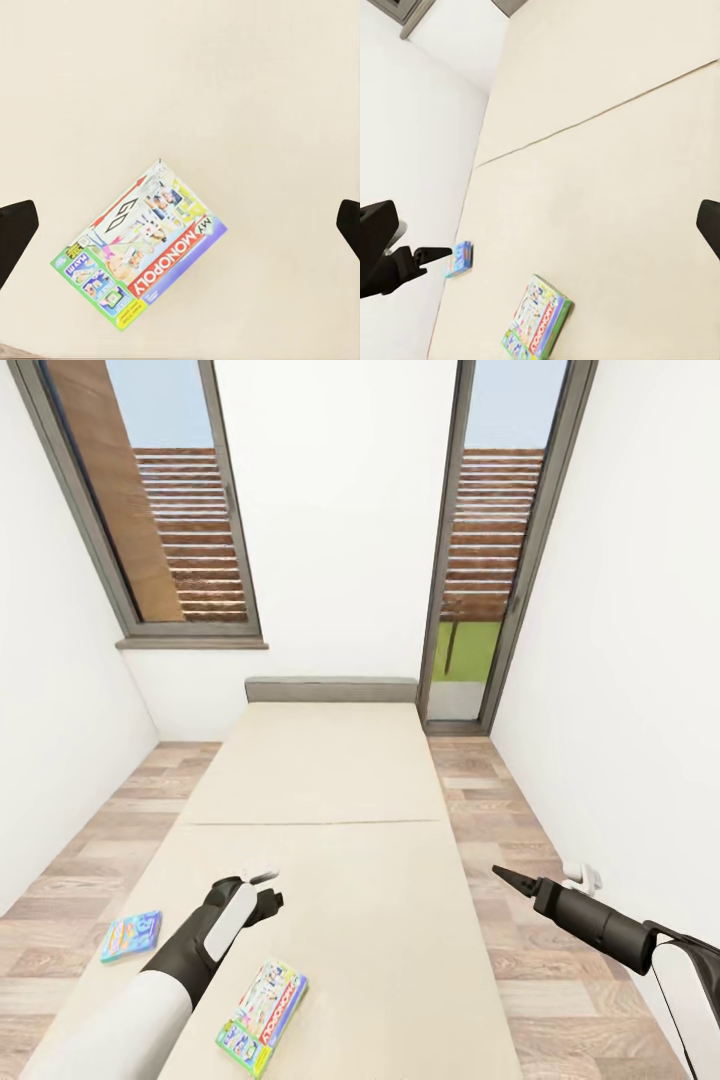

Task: Put all the toys in the child's room - the three board games (two on the bed and one on the table), the two jigsaw puzzles on the table, and the tennis ball on the table - inside the toy box on the table in the child's room.

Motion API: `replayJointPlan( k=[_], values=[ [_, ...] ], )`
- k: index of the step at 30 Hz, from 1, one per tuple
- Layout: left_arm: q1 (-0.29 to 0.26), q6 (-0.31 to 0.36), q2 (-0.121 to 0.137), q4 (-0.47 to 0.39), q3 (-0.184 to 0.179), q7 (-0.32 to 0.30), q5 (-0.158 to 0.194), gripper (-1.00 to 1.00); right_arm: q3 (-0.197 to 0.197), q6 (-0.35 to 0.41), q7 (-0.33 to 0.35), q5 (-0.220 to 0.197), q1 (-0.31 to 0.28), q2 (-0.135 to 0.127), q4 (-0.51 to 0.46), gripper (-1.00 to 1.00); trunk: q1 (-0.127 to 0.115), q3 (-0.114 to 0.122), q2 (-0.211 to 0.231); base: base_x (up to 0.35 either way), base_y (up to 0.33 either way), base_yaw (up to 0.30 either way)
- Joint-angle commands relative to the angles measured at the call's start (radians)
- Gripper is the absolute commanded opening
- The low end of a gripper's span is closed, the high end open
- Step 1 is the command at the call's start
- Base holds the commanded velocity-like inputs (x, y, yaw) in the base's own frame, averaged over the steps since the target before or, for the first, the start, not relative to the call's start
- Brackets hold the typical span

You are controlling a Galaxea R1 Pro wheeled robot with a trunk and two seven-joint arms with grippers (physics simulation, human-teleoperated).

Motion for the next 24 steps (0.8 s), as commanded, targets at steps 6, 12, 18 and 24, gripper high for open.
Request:
replayJointPlan(
  k=[6,12,18,24],
  values=[
    [-0.001,-0.017,0.0,0.007,-0.003,0.01,0.009,1.0,-0.002,0.006,0.005,0.002,-0.001,0.0,0.0,1.0,0.001,-0.012,-0.002,0.0,0.0,0.0],
    [-0.001,-0.034,0.0,0.009,-0.003,0.009,0.009,1.0,-0.002,0.005,0.005,0.005,0.0,0.001,0.0,1.0,0.001,-0.022,-0.002,0.0,0.0,0.0],
    [-0.001,-0.036,0.0,0.009,-0.003,0.0,0.009,1.0,-0.001,0.004,0.004,0.008,0.0,0.002,0.001,1.0,0.001,-0.032,-0.002,0.0,0.0,0.0],
    [-0.001,-0.035,0.001,0.001,-0.004,-0.019,0.009,1.0,-0.002,0.005,0.005,0.008,0.001,0.0,0.001,1.0,0.001,-0.042,-0.002,0.0,0.0,0.0]
  ],
)
